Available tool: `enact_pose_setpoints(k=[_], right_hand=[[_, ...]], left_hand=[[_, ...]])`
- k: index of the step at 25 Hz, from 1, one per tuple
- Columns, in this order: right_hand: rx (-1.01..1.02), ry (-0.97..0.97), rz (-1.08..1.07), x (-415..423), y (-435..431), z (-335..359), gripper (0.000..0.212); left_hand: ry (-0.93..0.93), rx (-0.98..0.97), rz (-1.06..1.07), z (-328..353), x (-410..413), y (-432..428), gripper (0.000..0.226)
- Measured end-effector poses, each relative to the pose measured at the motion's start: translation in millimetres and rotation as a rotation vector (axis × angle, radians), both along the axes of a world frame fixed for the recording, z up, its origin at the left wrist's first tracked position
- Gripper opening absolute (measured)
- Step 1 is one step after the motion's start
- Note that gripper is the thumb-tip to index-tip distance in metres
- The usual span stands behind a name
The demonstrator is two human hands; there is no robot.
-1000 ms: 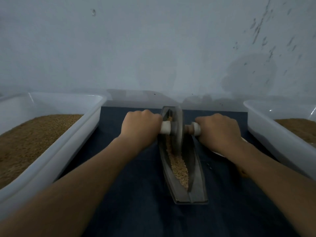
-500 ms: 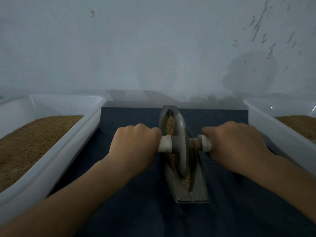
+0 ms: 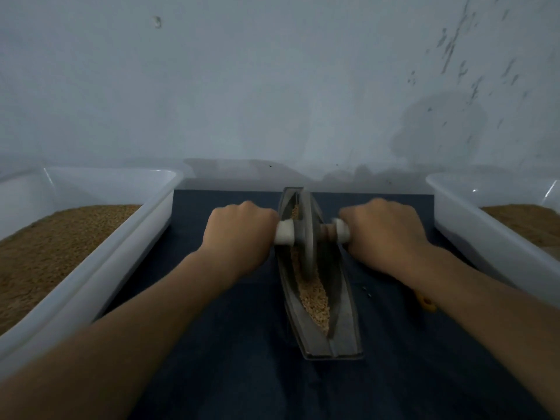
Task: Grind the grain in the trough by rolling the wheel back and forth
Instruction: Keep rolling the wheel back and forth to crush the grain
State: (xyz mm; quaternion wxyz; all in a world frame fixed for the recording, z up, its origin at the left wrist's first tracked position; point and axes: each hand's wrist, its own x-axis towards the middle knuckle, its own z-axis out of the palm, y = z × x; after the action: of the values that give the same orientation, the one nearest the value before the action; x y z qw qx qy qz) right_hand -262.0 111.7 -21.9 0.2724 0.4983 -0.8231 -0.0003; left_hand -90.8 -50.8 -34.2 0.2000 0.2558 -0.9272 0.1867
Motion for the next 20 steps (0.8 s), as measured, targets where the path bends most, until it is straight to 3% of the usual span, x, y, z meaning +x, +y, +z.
enact_pose_setpoints(k=[2,4,7,11,16,20], right_hand=[[-0.032,0.050,0.066,14.5,31.6,-7.9,0.053],[-0.019,0.045,0.096,20.3,47.4,-8.2,0.058],[0.007,0.042,0.030,12.3,32.4,-7.9,0.055],[-0.023,-0.104,-0.047,-17.2,-26.6,-2.3,0.024],[-0.018,-0.046,-0.024,-9.9,-20.7,3.0,0.031],[-0.027,0.023,0.047,16.0,36.0,-9.6,0.054]], left_hand=[[0.013,-0.127,-0.074,-3.2,23.8,21.8,0.043],[0.024,-0.196,-0.090,2.7,34.7,30.8,0.054],[-0.029,-0.124,-0.041,-3.3,18.5,20.5,0.037],[-0.011,-0.049,0.040,7.5,-28.8,-16.9,0.008],[-0.022,0.001,0.029,6.0,-17.7,-12.3,0.009],[-0.022,-0.132,-0.077,-0.5,22.1,19.7,0.040]])
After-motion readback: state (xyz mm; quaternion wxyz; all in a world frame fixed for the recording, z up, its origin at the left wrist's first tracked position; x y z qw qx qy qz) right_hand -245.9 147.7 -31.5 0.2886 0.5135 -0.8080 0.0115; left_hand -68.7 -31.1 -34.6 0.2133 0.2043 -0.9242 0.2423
